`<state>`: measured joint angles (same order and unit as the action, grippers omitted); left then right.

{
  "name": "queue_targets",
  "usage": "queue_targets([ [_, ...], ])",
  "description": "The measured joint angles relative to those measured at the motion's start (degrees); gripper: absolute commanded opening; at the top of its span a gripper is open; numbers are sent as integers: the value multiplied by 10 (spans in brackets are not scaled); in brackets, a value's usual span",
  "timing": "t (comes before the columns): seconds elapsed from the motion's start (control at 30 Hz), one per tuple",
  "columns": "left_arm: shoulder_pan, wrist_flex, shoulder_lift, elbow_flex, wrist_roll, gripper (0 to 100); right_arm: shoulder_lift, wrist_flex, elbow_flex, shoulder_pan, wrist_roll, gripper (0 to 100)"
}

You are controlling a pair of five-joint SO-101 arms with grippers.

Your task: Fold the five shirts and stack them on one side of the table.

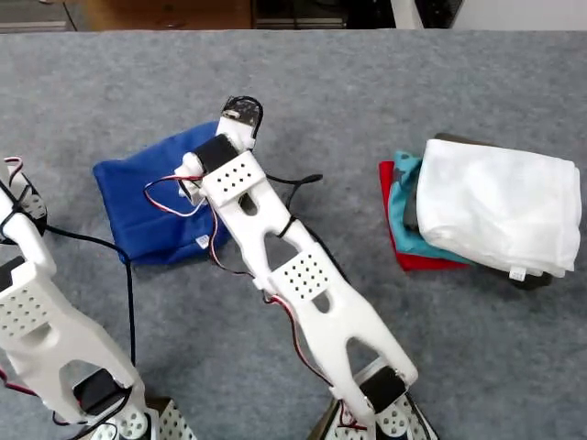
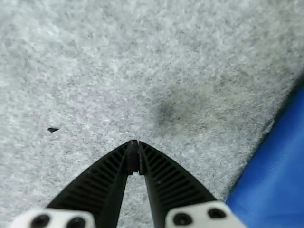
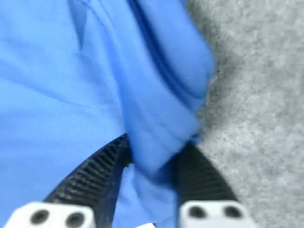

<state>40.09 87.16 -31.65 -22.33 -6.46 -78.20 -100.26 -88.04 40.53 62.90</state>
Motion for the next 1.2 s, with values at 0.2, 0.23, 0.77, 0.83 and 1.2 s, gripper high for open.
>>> queue_targets([
  [0.2, 0, 0, 0, 0, 0, 19, -2, -10, -17, -13, -1, 5],
  [0.23, 0, 0, 0, 0, 0, 19, -3, -11, -25, -17, -1, 4],
  [0.77, 68, -1, 0, 0, -33, 19, 188, -11, -34, -194, -200, 5],
  [0.83, 83, -2, 0, -3, -42, 19, 222, -11, -6, -234, -223, 5],
  [1.2, 126, 58, 0, -129, -48, 19, 489, -12, 320, -443, -345, 5],
])
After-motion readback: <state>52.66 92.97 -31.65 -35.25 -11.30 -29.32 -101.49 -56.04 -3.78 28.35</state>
